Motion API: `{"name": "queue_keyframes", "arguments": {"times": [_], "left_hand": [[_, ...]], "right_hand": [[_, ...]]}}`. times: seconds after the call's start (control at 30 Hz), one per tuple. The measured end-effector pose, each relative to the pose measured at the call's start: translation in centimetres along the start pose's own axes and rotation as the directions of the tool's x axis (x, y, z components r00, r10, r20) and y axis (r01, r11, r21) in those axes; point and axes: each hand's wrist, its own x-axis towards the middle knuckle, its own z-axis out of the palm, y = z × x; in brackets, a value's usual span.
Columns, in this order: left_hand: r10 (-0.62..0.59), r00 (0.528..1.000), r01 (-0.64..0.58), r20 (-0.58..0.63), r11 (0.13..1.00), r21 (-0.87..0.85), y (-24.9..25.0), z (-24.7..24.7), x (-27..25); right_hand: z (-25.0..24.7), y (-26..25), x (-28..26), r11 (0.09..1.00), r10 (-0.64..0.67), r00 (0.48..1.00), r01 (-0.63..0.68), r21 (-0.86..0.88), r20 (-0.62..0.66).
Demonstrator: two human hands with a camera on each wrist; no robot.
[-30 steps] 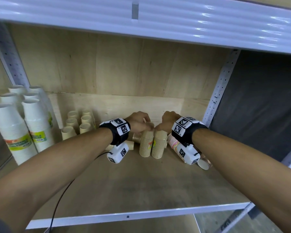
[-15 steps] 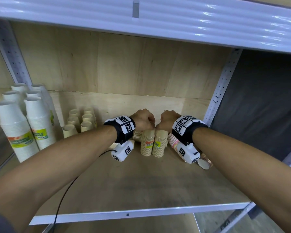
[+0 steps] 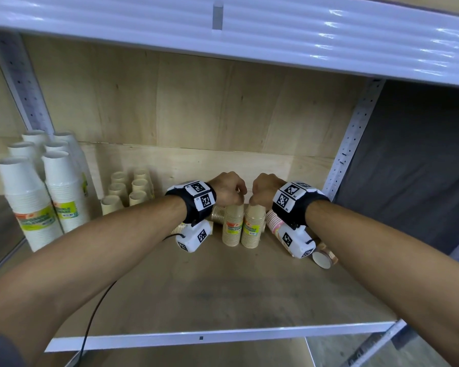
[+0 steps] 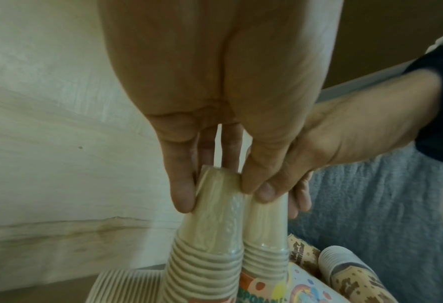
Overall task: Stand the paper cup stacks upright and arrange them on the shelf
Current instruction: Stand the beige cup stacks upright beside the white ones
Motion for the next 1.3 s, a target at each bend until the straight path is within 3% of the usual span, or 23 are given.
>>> {"name": "queue_keyframes", "arguments": {"times": [0.27, 0.6, 0.97, 1.3], "left_hand": [[-0.069, 0.993, 0.061, 0.096, 0.994, 0.09, 1.0, -2.1, -0.9], [-0.232, 0.947, 0.221, 0.221, 0.972, 0.075, -0.4, -4.8, -5.0], [-0.406, 0.901, 0.398, 0.153, 0.914, 0.081, -4.6, -8.0, -10.6], [-0.498, 0.863, 0.486, 0.08, 0.864, 0.133, -8.3, -10.1, -15.0]], "right_hand": [[-0.9, -1.5, -0.5, 0.997, -0.071, 0.995, 0.073, -0.021, 0.072], [-1.3, -6.0, -2.1, 0.982, -0.19, 0.962, 0.182, 0.057, 0.197], [-0.7, -12.6, -2.7, 0.94, -0.34, 0.92, 0.331, 0.08, 0.193], [0.8, -19.0, -3.5, 0.871, -0.492, 0.843, 0.469, 0.15, 0.217]]}}
